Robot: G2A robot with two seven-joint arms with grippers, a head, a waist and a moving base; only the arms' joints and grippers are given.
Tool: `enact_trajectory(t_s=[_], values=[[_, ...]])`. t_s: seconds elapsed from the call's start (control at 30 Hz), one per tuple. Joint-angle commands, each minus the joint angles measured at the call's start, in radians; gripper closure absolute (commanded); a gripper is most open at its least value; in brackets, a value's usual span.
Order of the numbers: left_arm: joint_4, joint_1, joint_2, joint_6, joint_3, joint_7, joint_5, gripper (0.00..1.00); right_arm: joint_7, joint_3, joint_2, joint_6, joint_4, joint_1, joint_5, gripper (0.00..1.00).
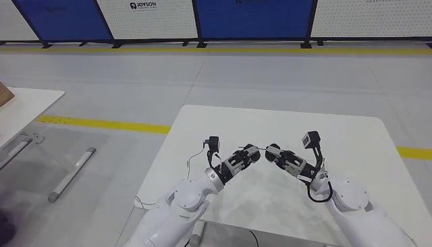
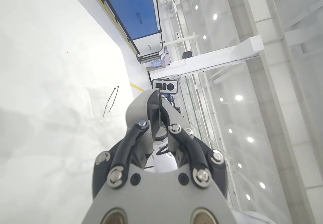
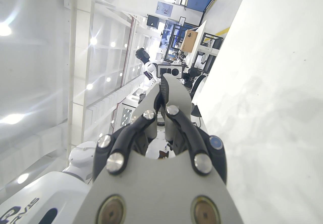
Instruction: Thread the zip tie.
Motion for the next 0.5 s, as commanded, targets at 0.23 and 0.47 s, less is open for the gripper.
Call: enact_trajectory(t_s=[0.23,0.47], values=[[0.0,0.0,-0.001,-0.007,0.008,0.019,0.04,1.0,-0.016,0.009,0.0,0.018,-0.021,-0.014,-0.017,1.0],[0.001,0.004,-0.003,-0.016,0.007,0.043,0.041,1.0,0.004,0.055,0.006,0.033,-0.059,-0.047,-0.027,0.0]])
